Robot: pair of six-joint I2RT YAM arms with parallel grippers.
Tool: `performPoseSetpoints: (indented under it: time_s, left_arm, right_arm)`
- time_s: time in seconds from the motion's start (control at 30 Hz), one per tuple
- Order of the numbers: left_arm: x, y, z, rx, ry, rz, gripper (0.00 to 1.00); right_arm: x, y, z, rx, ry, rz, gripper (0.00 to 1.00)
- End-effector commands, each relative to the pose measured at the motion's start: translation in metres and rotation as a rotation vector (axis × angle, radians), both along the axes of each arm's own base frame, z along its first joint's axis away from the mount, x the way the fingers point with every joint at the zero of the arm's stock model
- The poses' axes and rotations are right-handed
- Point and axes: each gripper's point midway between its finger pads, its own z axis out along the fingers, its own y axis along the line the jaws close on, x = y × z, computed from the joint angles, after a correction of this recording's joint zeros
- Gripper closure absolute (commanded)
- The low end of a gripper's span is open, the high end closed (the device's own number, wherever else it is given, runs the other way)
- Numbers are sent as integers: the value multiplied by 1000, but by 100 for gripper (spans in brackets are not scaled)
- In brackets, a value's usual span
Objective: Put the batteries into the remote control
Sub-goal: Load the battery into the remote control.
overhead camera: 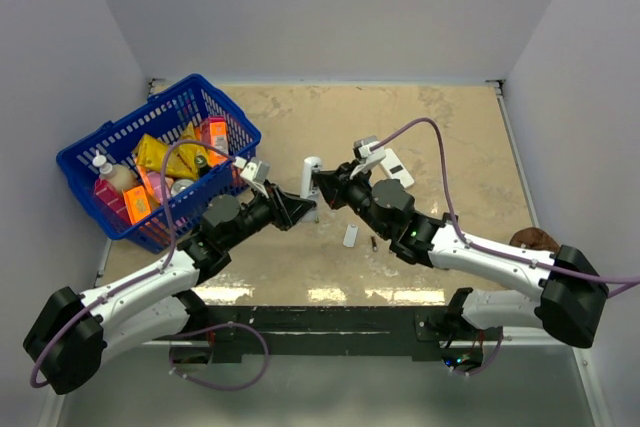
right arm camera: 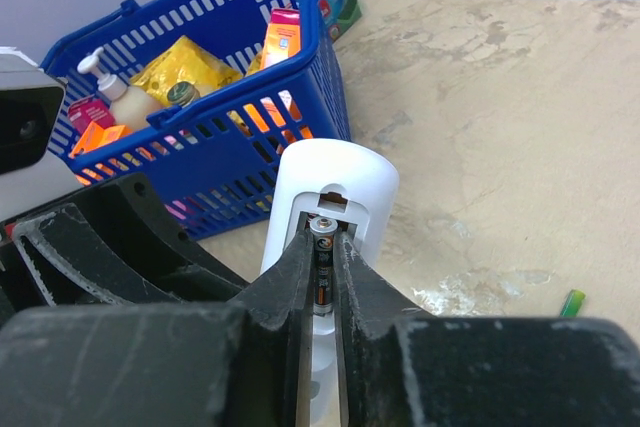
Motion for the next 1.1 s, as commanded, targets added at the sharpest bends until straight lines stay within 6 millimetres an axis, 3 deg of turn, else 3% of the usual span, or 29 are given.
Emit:
performPoseSetpoints:
  time_s: [0.0, 0.27, 0.53, 0.73, 1.07]
  left_arm:
    - [-1, -5, 62, -145, -169, -26, 100]
    - [0, -6, 59, -147, -168, -22, 100]
    - [4, 3, 55, -153, -179, 31, 100]
    - [5, 8, 53, -156, -189, 57, 100]
    - [4, 8, 58, -163, -212, 54, 100]
  right_arm:
    - [6, -19, -22, -36, 63, -102, 87]
    - [4, -15, -19, -17, 72, -108, 86]
    - [2, -7, 3, 2, 42, -139, 86]
    - [3, -9, 3, -7, 46, -178, 86]
    - [-1, 6, -4, -38, 32, -135, 84]
